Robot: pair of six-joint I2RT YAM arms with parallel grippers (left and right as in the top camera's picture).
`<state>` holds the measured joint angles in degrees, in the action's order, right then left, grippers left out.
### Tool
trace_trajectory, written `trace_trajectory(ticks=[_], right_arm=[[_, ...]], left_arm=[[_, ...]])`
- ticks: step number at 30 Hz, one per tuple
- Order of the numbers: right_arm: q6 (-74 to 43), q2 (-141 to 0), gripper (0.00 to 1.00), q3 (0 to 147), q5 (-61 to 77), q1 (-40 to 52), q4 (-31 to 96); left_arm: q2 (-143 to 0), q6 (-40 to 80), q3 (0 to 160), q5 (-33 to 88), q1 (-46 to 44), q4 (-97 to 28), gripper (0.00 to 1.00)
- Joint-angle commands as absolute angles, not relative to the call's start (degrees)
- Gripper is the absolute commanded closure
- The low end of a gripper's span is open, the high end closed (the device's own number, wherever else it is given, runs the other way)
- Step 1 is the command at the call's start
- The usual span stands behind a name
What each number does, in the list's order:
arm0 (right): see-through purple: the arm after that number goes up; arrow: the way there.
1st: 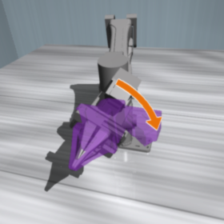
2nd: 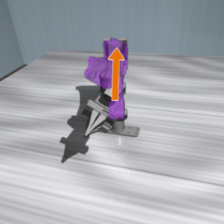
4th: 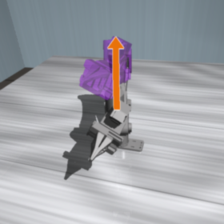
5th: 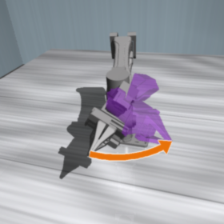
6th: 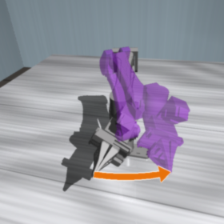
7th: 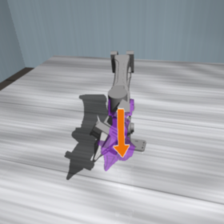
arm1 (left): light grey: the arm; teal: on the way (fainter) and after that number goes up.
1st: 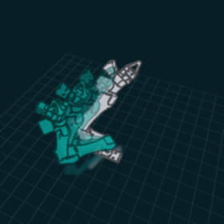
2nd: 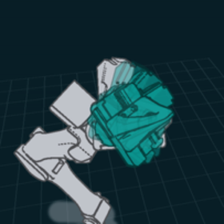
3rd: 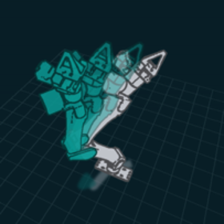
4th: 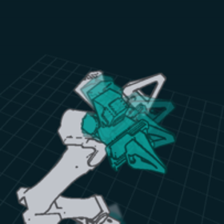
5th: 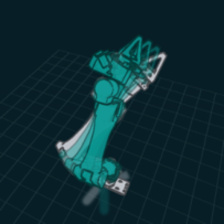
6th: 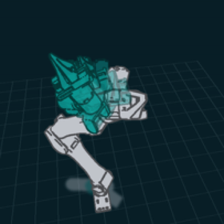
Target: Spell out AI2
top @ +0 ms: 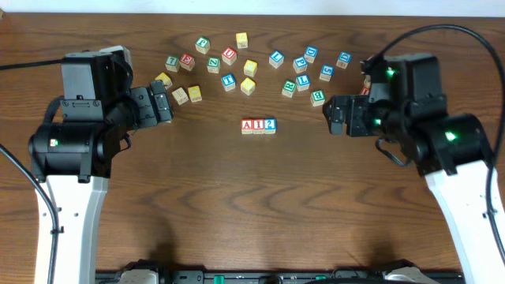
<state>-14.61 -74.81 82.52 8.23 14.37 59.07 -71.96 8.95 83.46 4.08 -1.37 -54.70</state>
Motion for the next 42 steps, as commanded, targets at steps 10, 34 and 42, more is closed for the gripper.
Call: trace_trajectory(ticks=[10,34,42], right_arm=[[-14.5,-70.98,0.01,83.24,7.66,13.91,60.71],[-8.86,-67.55,0.01,80.6,-0.16,13.5,50.87],[-6.96,-52.86,0.01,59.16,1.04,9.45,31.2]], left_arm=[[-72.34,8.58,84.33,3.16,-1.15,-54.85,0.02],[-72.34,8.58,84.33,3.16,-1.15,-54.85,0.02],[-72.34,8.58,84.33,3.16,-1.15,-54.85,0.02]])
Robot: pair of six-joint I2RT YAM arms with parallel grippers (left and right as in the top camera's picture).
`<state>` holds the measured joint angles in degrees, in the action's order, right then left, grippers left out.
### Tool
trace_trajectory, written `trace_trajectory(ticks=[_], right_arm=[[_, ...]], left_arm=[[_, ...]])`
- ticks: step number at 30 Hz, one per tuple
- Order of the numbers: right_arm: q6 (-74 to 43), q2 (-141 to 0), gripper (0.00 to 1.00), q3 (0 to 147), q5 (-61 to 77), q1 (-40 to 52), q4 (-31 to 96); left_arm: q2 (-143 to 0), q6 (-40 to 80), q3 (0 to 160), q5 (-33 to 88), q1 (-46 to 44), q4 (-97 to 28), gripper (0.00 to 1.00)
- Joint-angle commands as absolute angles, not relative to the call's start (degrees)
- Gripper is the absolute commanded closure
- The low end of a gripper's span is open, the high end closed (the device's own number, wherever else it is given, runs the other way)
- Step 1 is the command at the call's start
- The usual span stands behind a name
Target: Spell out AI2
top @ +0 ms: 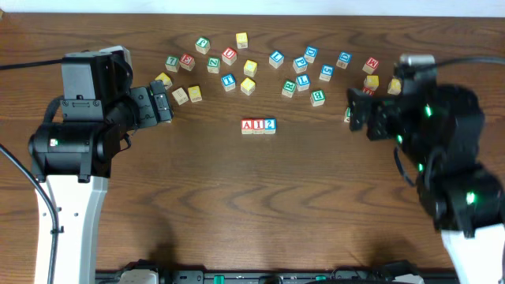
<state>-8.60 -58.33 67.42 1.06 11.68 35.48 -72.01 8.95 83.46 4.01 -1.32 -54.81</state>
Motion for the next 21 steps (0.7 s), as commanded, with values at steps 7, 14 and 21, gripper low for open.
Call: trace_trajectory(ticks=[7,14,21], right_arm=[[-5.21,-34.59,0.01,33.61,1.48,6.57,11.33],[-5.04,-13.1,0.01,11.38,1.45,6.42,1.23],[-5.06,-0.25,0.01,0.71,1.58,6.44,0.69]], left_arm=[[-72.34,8.58,84.33,3.14,-1.15,-54.85,0.02],[-72.34,8.58,84.33,3.16,-1.15,-54.85,0.03],[-72.34,8.58,84.33,3.16,-1.15,-54.85,0.02]])
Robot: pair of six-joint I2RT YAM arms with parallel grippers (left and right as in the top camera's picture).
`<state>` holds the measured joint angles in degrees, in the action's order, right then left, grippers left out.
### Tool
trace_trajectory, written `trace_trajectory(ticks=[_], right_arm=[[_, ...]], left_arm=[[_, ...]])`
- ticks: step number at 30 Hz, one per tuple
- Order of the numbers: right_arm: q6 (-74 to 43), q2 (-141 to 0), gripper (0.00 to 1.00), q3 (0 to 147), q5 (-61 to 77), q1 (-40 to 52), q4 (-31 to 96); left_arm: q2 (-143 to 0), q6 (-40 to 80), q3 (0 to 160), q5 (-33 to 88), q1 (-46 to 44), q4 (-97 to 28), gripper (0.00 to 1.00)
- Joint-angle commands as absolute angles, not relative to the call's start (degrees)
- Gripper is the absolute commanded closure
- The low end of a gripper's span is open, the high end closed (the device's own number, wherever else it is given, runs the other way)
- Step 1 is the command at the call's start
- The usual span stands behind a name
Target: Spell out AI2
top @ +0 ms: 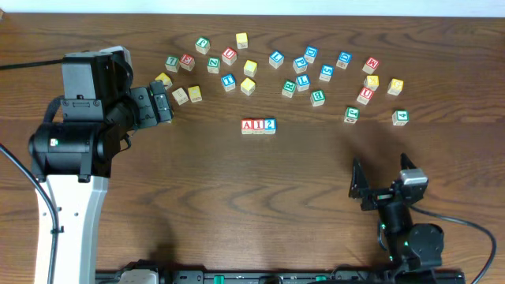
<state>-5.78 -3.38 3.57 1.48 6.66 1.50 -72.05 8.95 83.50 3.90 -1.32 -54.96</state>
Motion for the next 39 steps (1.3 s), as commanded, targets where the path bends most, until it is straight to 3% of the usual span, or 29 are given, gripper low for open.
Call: trace_trajectory(ticks=[1,39], right_arm=[[-5.06,-0.34,0.01,0.27,1.63,6.46,0.69],[-5.06,-0.38,0.01,0.32,0.78,6.52,4.29]], left_arm=[[-72.34,8.58,84.33,3.16,-1.15,-54.85,0.02],[-72.34,8.58,84.33,3.16,-1.15,-54.85,0.02]])
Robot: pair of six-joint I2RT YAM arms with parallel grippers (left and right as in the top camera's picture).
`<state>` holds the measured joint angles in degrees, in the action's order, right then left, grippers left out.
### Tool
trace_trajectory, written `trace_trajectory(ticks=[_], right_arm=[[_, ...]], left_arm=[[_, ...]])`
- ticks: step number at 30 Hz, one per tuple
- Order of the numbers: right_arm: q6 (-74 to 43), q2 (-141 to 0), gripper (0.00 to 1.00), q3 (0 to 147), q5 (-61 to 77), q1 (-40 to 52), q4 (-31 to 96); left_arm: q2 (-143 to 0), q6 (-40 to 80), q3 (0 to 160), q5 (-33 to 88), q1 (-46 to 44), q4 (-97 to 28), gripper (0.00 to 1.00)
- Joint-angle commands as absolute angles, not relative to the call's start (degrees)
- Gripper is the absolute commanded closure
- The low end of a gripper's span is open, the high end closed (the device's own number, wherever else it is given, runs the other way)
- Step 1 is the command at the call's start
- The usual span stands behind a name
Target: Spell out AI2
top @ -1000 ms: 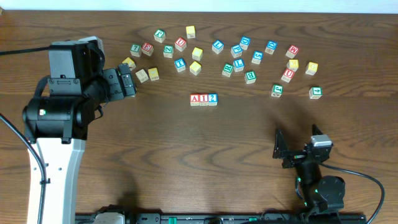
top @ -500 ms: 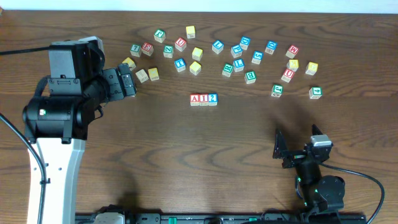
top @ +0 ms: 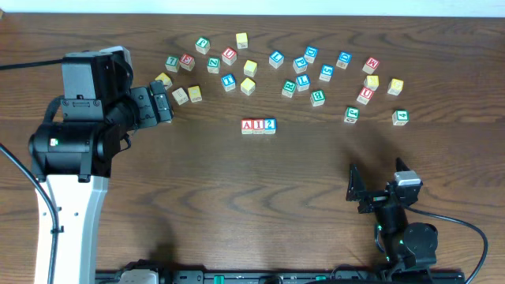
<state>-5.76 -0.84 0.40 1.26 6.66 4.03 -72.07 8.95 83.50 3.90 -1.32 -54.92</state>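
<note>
Three blocks stand touching in a row at the table's middle: a red A (top: 248, 125), a red I (top: 259, 125) and a blue 2 (top: 270, 125). My left gripper (top: 166, 105) hovers far to their left, beside some yellow blocks. It looks open and holds nothing. My right gripper (top: 355, 189) is drawn back near the front edge, well below and right of the row. Its fingers are spread and empty.
Several loose letter and number blocks lie scattered along the back of the table, from a green one (top: 171, 63) at the left to another green one (top: 400, 117) at the right. A yellow block (top: 181, 95) sits just right of the left gripper.
The right arm has shifted very slightly left at the front edge. The left arm and the A, I, 2 row are unchanged.
At first the right arm reached over the table's right side, its gripper just right of the A, I, 2 row and covering some blocks. It then stood further right, later folded at the front edge, where it stays. The left arm never moved.
</note>
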Motion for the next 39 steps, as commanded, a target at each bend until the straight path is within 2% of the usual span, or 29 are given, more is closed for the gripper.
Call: trace_trajectory(ticks=[1,14,18,23,29,39], right_arm=[[-5.06,-0.38,0.01,0.32,0.78,6.52,4.29],[-5.08,-0.38,0.01,0.32,0.75,6.52,4.27],[-5.06,-0.38,0.01,0.32,0.78,6.52,4.29],[-5.06,-0.38,0.01,0.32,0.78,6.52,4.29],[-5.08,-0.38,0.01,0.32,0.78,6.52,4.29],[-5.08,-0.38,0.01,0.32,0.78,6.52,4.29]], left_arm=[[-72.34,8.58,84.33,3.16,-1.15,-54.85,0.02],[-70.15,8.56,83.59,0.12,-1.15,-55.88,0.02],[-65.19,7.18,78.06,0.16,-1.15,-49.74,0.02],[-54.61,2.35,62.5,0.16,-0.75,-35.44,0.02],[-40.05,2.11,41.28,0.16,0.6,-16.84,0.02],[-18.33,1.67,15.99,0.19,0.58,-6.72,0.02]])
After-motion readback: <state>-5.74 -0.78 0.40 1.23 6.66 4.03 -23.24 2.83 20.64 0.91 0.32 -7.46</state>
